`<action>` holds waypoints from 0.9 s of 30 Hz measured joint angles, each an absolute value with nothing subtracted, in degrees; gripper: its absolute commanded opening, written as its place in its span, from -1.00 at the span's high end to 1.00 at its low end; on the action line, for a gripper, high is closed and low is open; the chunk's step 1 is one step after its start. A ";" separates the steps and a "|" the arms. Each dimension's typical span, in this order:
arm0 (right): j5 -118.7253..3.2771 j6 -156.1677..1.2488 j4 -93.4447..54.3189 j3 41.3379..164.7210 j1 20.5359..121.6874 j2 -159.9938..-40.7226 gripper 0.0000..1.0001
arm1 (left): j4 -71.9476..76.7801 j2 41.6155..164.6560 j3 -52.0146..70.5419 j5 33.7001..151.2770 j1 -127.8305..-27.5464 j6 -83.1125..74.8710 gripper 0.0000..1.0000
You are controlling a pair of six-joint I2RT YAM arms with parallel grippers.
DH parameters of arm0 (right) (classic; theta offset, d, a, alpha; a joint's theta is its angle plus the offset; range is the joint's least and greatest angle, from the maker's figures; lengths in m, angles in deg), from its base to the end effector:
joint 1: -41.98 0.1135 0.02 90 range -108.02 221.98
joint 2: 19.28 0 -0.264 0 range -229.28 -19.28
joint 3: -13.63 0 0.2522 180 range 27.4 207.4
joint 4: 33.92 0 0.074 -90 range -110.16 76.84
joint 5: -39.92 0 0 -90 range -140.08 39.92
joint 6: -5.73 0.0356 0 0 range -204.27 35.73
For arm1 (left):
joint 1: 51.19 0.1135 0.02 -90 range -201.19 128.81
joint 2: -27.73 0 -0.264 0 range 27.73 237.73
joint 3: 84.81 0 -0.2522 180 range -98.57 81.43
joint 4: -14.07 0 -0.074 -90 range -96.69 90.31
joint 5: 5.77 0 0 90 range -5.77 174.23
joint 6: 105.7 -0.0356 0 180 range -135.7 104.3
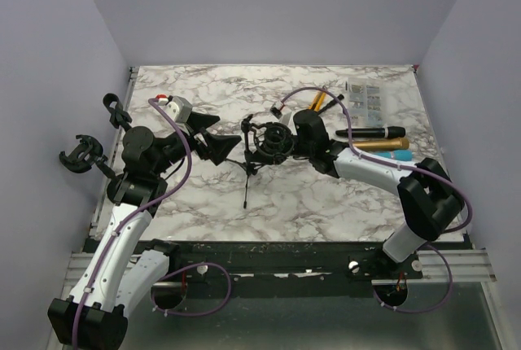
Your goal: Remove the microphone from the stand
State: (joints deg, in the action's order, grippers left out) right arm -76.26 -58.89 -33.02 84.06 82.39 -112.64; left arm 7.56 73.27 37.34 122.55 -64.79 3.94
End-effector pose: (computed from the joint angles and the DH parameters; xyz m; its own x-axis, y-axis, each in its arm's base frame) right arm 0.2675 0.2484 0.2360 -0.6590 -0.0559 -0.7501 -0.6714 0.4933 0.5531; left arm 0.1726 -0.0645 0.3660 -0.1710 -0.2299 -0.9581 0.7715 0.5736 -0.2754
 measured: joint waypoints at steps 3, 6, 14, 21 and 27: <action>-75.91 -59.06 -31.95 84.52 82.43 -112.57 0.58 | 7.56 73.27 37.34 122.55 -64.79 3.94 -0.96; -75.89 -58.30 -31.60 84.54 82.41 -112.42 0.24 | 7.56 73.27 37.34 122.49 -64.79 3.92 -0.95; -74.62 -52.09 -27.49 81.90 82.04 -108.90 -0.39 | 7.54 73.27 37.34 122.42 -64.79 3.92 -0.95; -78.27 -42.45 -29.46 78.18 78.91 -107.96 -0.39 | 7.54 73.25 37.34 122.40 -64.79 3.89 -0.95; -85.57 -28.22 -41.55 74.38 76.57 -111.72 -0.38 | 7.54 73.16 37.34 122.42 -64.79 3.92 -0.95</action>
State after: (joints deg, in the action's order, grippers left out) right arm -85.57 -28.22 -41.55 74.38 76.57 -111.72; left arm 7.54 73.16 37.34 122.42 -64.79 3.92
